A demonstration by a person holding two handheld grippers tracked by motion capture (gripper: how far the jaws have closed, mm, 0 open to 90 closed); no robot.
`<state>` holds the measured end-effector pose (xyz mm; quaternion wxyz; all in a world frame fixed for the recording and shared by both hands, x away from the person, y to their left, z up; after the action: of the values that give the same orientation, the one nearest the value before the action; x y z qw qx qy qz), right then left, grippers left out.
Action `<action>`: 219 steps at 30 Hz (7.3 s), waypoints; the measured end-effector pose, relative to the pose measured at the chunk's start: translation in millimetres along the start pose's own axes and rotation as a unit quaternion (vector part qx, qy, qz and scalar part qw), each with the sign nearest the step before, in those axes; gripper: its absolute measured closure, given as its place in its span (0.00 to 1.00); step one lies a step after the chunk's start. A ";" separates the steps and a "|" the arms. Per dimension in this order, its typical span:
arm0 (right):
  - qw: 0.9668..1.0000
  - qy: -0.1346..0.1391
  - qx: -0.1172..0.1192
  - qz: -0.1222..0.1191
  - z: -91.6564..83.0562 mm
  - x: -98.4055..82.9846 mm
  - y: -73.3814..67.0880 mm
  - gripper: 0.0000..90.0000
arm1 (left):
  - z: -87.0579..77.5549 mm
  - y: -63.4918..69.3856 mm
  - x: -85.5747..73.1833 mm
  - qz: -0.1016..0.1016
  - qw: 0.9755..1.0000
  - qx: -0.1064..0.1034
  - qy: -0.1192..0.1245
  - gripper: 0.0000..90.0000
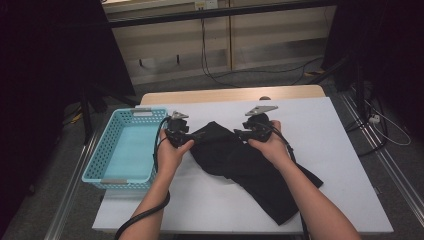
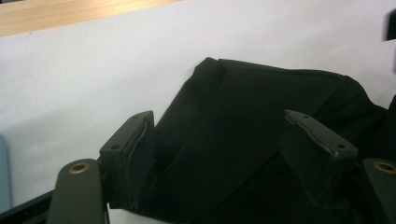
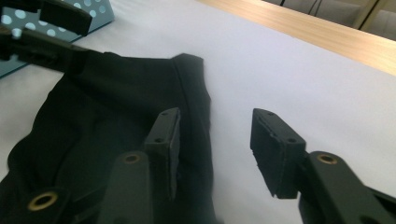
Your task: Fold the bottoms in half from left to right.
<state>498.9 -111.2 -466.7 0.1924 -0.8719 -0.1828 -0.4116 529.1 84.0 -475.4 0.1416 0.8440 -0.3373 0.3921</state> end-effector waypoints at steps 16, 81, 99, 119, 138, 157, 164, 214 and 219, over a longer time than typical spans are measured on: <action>1.000 -0.010 -0.012 -0.001 -61.8 -60.2 11.5 0.41 | 43.7 5.5 -13.3 0.025 0.998 -0.047 -0.037 0.81; 0.986 -0.042 -0.121 0.107 -169.1 -147.3 125.4 0.99 | -20.2 29.7 -5.7 0.027 0.999 -0.033 0.026 0.20; 0.997 -0.010 -0.063 0.042 -144.4 -123.6 45.1 0.50 | -21.0 16.4 -18.3 0.015 1.000 -0.016 0.007 0.17; 0.993 -0.082 0.015 -0.088 -102.6 -149.7 -34.6 0.77 | -19.9 5.9 -19.4 0.000 1.000 0.009 0.008 0.20; 0.991 -0.107 0.039 -0.073 -135.2 -163.0 -26.4 0.93 | -28.4 6.6 -14.3 -0.011 1.000 0.006 0.028 0.20; 0.990 -0.092 0.056 -0.094 -100.1 -145.9 -43.1 0.94 | -32.8 6.3 -17.0 -0.001 1.000 0.005 0.023 0.19; 0.987 -0.096 0.075 -0.104 -126.9 -158.0 -46.6 0.87 | -32.3 7.3 -15.8 0.003 1.000 0.006 0.022 0.19; 0.990 -0.083 0.045 -0.105 -72.1 -125.4 -64.4 0.96 | -20.3 1.8 -36.3 -0.034 0.999 0.031 -0.028 0.62; 0.990 -0.084 0.047 -0.107 -72.9 -126.0 -65.9 0.96 | -16.2 0.3 -45.6 -0.028 0.997 0.048 -0.050 0.53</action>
<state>345.3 -110.2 -511.0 0.1720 -0.8685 -0.3100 -0.3465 498.5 112.9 -499.4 0.0946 0.8775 -0.3009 0.3612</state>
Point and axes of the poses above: each handheld gripper's, and its own axes: z roughly forward along the jaws, x roughly out of its top, y roughly to its right, the point moved 9 cm from there along z, roughly forward along the jaws, and after that the axes turned 8 degrees about z, right-handed, at the moved point
